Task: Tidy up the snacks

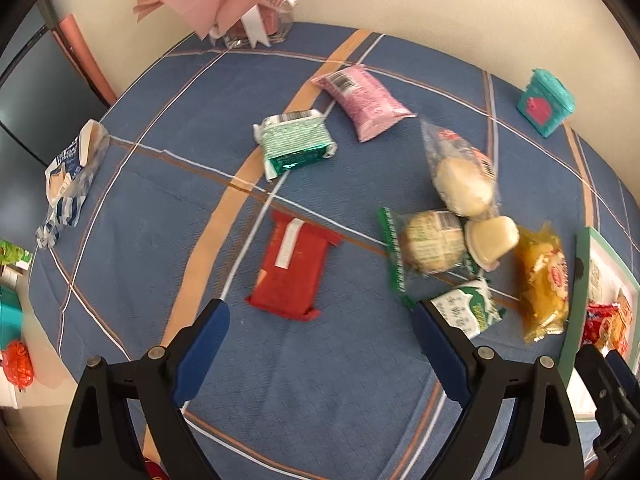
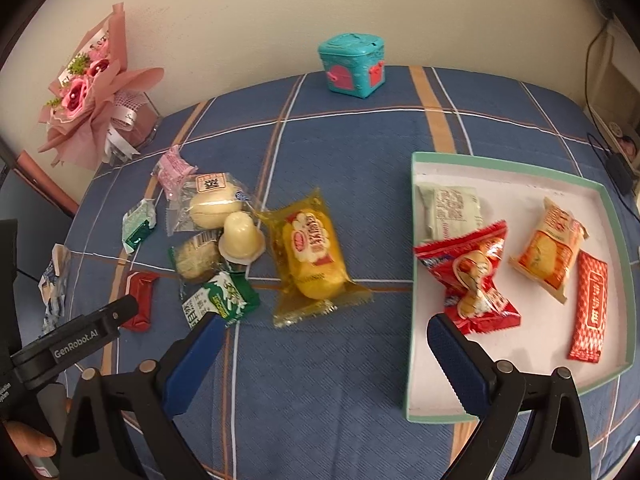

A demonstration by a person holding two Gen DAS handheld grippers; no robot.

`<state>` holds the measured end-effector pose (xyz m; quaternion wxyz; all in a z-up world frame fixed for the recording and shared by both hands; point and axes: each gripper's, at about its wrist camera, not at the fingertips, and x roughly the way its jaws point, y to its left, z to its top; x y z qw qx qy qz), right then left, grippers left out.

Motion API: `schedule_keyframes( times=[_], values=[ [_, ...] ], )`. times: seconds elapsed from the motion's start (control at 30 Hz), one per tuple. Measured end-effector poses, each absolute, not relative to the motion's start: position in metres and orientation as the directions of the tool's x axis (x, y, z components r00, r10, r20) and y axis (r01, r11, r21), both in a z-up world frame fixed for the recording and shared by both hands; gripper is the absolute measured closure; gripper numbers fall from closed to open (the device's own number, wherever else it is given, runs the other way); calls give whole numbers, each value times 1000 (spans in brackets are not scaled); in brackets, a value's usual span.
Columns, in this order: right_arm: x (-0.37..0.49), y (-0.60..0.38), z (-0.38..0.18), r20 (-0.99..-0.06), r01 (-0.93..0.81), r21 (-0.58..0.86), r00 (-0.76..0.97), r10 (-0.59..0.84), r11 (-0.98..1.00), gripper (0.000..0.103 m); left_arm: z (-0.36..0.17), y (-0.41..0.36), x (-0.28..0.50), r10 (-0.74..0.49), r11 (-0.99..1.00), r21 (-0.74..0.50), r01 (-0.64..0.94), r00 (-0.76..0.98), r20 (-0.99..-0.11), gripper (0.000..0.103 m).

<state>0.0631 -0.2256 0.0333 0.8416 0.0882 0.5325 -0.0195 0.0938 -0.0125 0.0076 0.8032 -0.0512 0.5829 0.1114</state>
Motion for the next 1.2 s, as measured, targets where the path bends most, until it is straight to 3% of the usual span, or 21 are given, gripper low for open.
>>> schedule_keyframes(
  times=[0.57, 0.83, 1.03, 1.13, 1.2],
  values=[
    [111, -201, -11, -934, 46, 52, 356, 32, 998, 7, -35, 39, 119, 120, 933, 41, -357, 200, -972, 10],
    [120, -207, -30, -948, 65, 31, 317, 9, 997, 24, -55, 41, 133, 104, 937, 34, -348, 183, -978, 12],
    [121, -215, -35, -953, 80, 38, 302, 12, 996, 39, -60, 39, 136, 90, 939, 23, -343, 181, -979, 32],
    [121, -216, -34, -952, 75, 27, 306, 3, 997, 45, -56, 30, 137, 79, 943, 10, -334, 192, -978, 55],
    [121, -217, -32, -951, 71, 22, 309, -1, 997, 47, -54, 27, 138, 98, 945, 31, -327, 192, -976, 58]
  ],
)
